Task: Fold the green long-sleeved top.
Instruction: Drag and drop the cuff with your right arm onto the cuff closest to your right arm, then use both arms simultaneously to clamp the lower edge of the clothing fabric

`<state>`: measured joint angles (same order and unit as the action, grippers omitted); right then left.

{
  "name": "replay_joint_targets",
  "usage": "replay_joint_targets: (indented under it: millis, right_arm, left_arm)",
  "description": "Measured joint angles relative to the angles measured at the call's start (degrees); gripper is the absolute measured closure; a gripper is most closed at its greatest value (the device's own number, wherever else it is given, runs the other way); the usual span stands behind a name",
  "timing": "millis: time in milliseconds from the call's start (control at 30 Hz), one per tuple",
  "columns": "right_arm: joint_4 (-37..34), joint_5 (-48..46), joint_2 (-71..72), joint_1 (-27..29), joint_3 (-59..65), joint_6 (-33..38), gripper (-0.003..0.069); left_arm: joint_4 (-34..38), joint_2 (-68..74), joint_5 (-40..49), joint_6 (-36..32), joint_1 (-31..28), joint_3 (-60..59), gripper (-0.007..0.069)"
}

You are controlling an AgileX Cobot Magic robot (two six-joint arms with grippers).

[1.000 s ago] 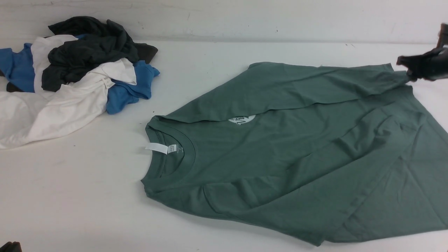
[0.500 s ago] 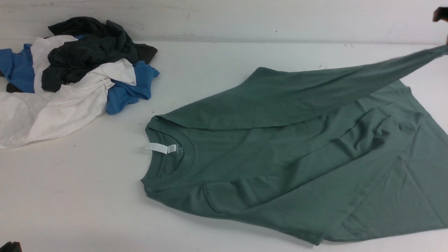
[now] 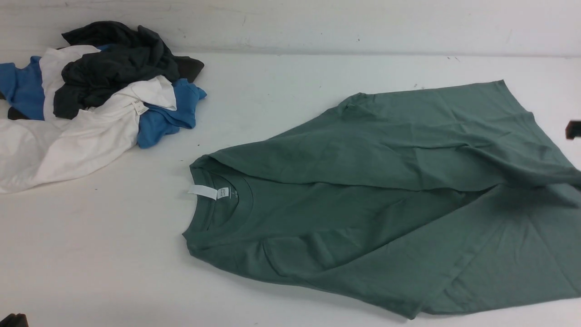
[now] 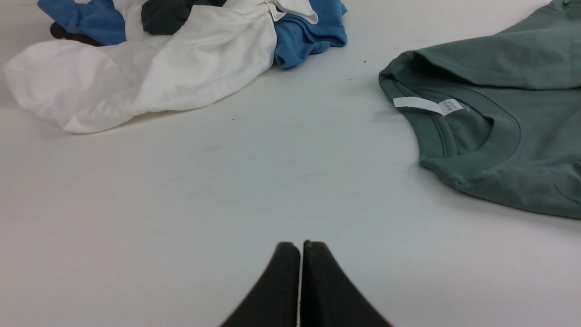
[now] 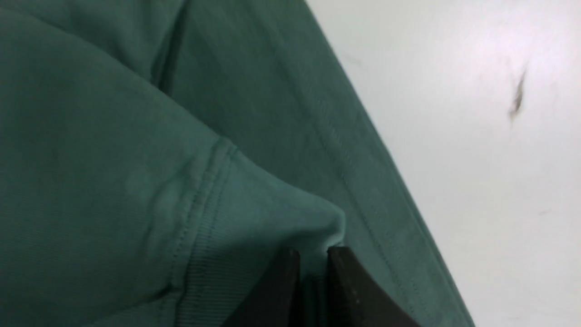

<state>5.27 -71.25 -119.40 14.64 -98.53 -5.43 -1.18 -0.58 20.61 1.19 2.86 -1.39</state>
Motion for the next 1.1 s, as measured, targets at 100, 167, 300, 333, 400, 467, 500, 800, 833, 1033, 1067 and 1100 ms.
replay_joint_targets:
  millis: [100,167,300,333,400,467,500,800,833,1033,1067,1100]
  right_arm:
    - [0.71,0.16,0.06,0.00,0.54,0.00,0.0449]
    - [1.86,0.23,0.12,0.00,-0.45,-0.12,0.0358]
    - [2.42,0.72,0.71,0.10,-3.02,-1.30,0.0224]
    - [1.78,0.73,1.27,0.10,-3.19,-1.44,0.0207]
    - [0.53,0.73,2.37,0.10,-3.23,-1.44,0.0195]
    - [-1.90,0.66,5.00,0.10,-3.04,-0.83,0.0195]
    - [-2.74,0.72,6.53,0.10,-2.61,-0.40,0.0201]
    - [-13.83,0.63,30.78,0.10,22.95,5.78,0.0479]
    - [-13.98,0.63,31.36,0.10,23.75,5.93,0.0479]
    - [-16.68,0.71,48.44,0.10,44.89,7.99,0.0643]
    - [-16.81,0.82,49.34,0.10,45.30,7.99,0.0649]
    - [-17.43,1.87,52.50,0.10,47.83,8.12,0.0662]
  left_arm:
    - [0.00,0.00,0.00,0.00,0.00,0.00,0.0629]
    - [0.00,0.00,0.00,0.00,0.00,0.00,0.0629]
    - [0.00,0.00,0.00,0.00,0.00,0.00,0.0629]
    - [0.00,0.00,0.00,0.00,0.00,0.00,0.0629]
    - [0.00,0.00,0.00,0.00,0.00,0.00,0.0629]
    - [0.00,0.00,0.00,0.00,0.00,0.00,0.0629]
    - [0.00,0.00,0.00,-0.13,0.00,0.00,0.0629]
    - [38.05,0.00,-1.92,24.78,0.00,-0.15,0.0629]
    - [38.84,0.00,-2.04,25.12,0.00,-0.15,0.0629]
    - [50.83,0.00,-10.26,27.20,0.00,-0.15,0.0629]
    - [50.97,0.00,-10.75,27.02,0.00,-0.09,0.0629]
    - [51.49,0.00,-11.46,24.79,0.00,1.19,0.0629]
